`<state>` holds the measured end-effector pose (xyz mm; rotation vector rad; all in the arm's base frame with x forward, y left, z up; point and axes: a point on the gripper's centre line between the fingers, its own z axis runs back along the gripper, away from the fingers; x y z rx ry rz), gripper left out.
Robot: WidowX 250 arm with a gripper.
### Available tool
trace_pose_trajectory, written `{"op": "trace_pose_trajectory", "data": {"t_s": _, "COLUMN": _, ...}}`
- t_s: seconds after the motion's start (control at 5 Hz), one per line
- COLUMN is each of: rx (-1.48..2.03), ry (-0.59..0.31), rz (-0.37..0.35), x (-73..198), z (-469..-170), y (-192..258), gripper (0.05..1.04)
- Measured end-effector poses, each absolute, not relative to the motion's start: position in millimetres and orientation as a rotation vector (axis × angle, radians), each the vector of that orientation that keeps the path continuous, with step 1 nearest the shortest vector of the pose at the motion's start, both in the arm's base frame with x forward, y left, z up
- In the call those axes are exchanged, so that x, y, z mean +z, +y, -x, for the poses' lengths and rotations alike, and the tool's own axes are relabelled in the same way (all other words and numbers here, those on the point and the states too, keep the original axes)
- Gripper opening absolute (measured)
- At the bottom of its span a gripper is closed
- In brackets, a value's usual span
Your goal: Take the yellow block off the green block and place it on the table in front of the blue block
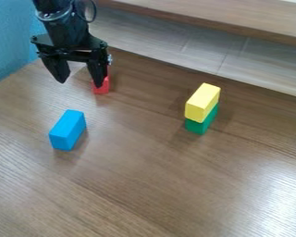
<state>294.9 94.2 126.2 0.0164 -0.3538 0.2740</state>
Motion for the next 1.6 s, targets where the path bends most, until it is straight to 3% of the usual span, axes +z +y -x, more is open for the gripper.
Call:
{"op": "trace_pose_trajectory", "data": {"t_s": 0.2, "rx": 0.28, "ry": -0.327, "rz": -0.01, "x": 118.1, "z": -295.0, "y": 94.2, "gripper": 1.0}}
{"op": "trace_pose_trajectory", "data": {"t_s": 0.6, "rx": 0.219, "ry": -0.305, "rz": 0.013, "x": 115.2, "z": -327.2, "y": 71.5, "gripper": 1.0}}
{"op": "trace_pose_trajectory", "data": {"t_s": 1.2, "rx": 0.057, "ry": -0.289, "rz": 0.096, "x": 114.6, "z": -379.6, "y": 1.2, "gripper": 1.0}}
{"op": "trace_pose_trajectory", "data": {"t_s": 1.6, "rx": 0.014, "ry": -0.267, "rz": 0.137, "x": 105.0, "z": -397.6, "y": -37.4, "gripper": 1.0}}
